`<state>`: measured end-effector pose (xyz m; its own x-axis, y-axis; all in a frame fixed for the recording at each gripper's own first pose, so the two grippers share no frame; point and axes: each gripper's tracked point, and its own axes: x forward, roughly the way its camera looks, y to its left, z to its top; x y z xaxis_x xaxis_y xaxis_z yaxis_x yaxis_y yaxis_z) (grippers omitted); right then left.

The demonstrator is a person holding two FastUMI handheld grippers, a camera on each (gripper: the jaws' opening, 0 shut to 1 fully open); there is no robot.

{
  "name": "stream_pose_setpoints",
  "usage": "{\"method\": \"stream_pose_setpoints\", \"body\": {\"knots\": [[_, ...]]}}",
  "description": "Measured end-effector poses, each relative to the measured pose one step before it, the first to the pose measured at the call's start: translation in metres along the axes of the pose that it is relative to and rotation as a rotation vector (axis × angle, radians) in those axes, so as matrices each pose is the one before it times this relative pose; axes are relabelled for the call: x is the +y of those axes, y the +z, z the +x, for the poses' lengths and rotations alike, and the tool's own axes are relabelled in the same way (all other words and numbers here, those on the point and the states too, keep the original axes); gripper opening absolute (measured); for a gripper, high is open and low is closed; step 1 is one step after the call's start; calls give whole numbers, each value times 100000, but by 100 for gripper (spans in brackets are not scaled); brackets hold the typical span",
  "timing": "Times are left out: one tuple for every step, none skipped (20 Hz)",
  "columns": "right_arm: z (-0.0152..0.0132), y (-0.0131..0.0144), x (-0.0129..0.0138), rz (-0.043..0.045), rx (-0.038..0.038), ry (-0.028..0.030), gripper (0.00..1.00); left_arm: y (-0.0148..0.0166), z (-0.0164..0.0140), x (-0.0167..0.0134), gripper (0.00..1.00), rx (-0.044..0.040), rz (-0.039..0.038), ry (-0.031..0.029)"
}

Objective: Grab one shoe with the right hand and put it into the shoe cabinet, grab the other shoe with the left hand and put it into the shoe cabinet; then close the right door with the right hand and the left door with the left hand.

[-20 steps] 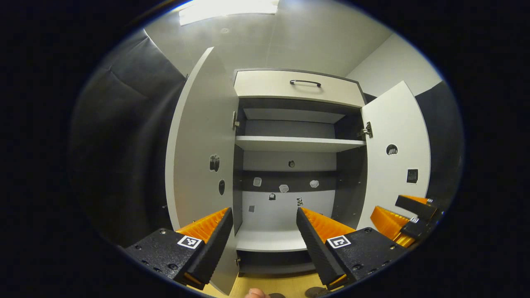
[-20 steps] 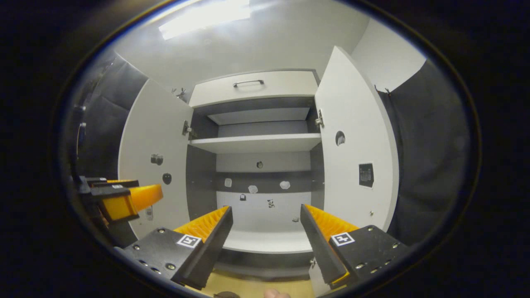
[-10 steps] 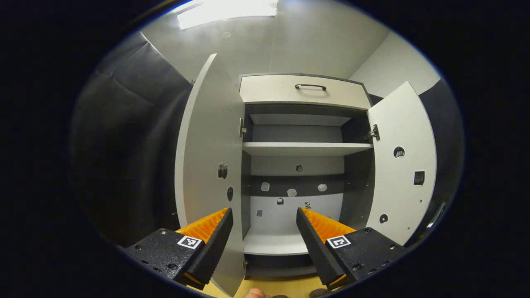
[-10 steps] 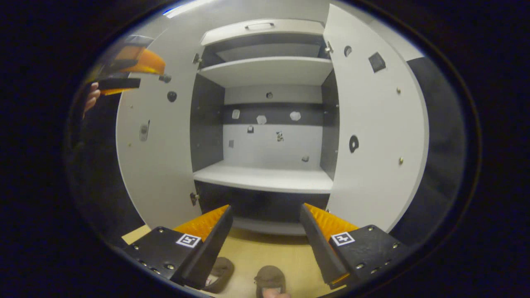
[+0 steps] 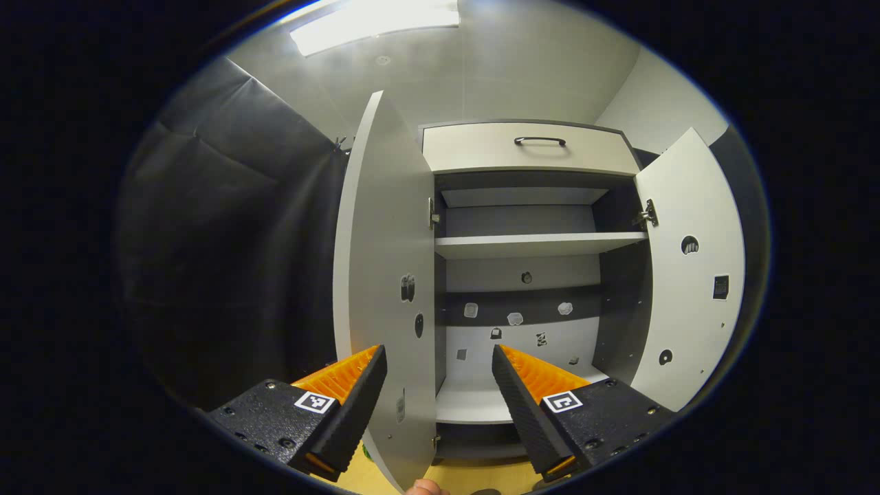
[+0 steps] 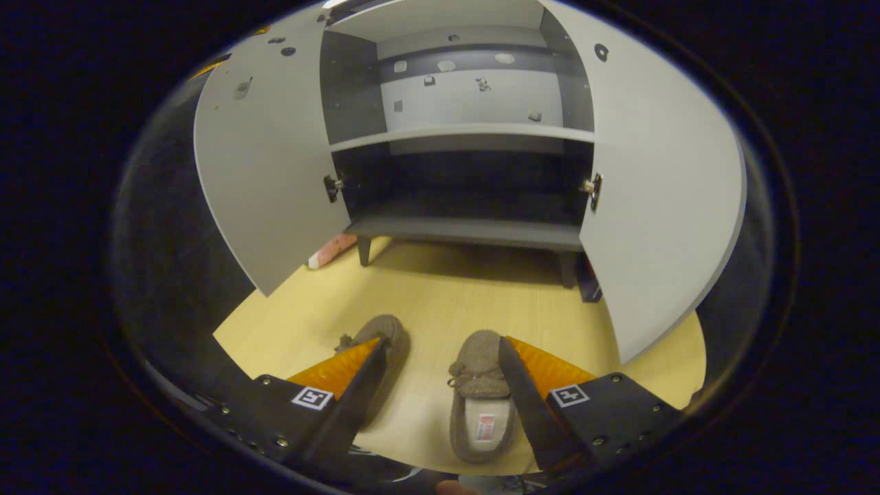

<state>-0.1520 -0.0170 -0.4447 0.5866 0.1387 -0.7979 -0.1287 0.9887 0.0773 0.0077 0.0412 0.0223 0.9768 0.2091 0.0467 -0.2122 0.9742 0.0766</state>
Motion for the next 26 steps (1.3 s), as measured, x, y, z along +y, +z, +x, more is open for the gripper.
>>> {"method": "stream_pose_setpoints", "body": {"knots": [[393,-1321,92,1183,3148,693,99,-142,81,1,94,477,104,290],[184,-1357,104,931,3184,628,99,-119,-6,33,94,508,31,189],[433,-1131,-11,674,3178,404,99,-218,-26,76,94,737,139,200],[530,-918,-190,740,2533,316,99,-225,13,51,94,811,305,190],[743,-583,-203,1180,2001,156,99,-225,-29,70,94,787,488,177],[737,-566,-165,1185,2137,225,99,-240,-23,61,94,872,577,71],[746,-397,-202,949,2081,-110,99,-247,-139,32,94,797,508,97],[750,-302,-209,493,1204,-331,99,-168,-59,127,94,674,612,397],[814,25,-207,25,760,-547,99,-167,-102,225,94,489,687,643],[817,-109,-60,-441,667,-596,98,-19,-132,302,94,326,717,700],[893,239,-97,-768,-57,-646,98,-142,-100,167,94,442,720,631],[894,77,-155,-786,791,-996,99,-70,-72,162,94,461,730,325],[753,177,-119,-363,830,-517,99,-139,-100,80,94,562,684,318],[625,-41,-213,-213,870,-904,99,-9,-151,155,94,155,316,511],[559,152,-206,-378,494,-810,100,-35,-49,155,94,158,169,483],[398,-70,-157,-819,-164,-982,100,-25,-64,172,94,112,257,572],[504,124,-508,-1595,-337,-2812,100,-107,-25,164,94,157,305,557],[240,-75,-328,-1633,-272,-1992,93,34,-39,47,94,106,196,168],[207,7,-414,-1560,-320,-2071,80,-73,-39,-122,94,-42,-144,-375],[-114,-127,66,-1117,368,-231,73,55,-20,-135,94,-323,-476,-492],[475,-120,-952,-3209,-304,-5137,66,-64,26,-13,94,-163,-510,-230],[-846,202,-89,-518,-166,356,67,-29,27,-79,94,-27,-378,-194],[360,-5,-111,36,842,-476,33,-39,-42,-158,94,-32,-262,-268],[171,20,200,-308,501,-70,33,-1,11,-156,94,-54,-182,-370],[229,640,252,1978,-1012,861,33,-29,12,-147,94,-39,-31,-378],[-78,-183,-139,1281,426,-1729,18,21,16,-146,94,-39,70,-374]]}}
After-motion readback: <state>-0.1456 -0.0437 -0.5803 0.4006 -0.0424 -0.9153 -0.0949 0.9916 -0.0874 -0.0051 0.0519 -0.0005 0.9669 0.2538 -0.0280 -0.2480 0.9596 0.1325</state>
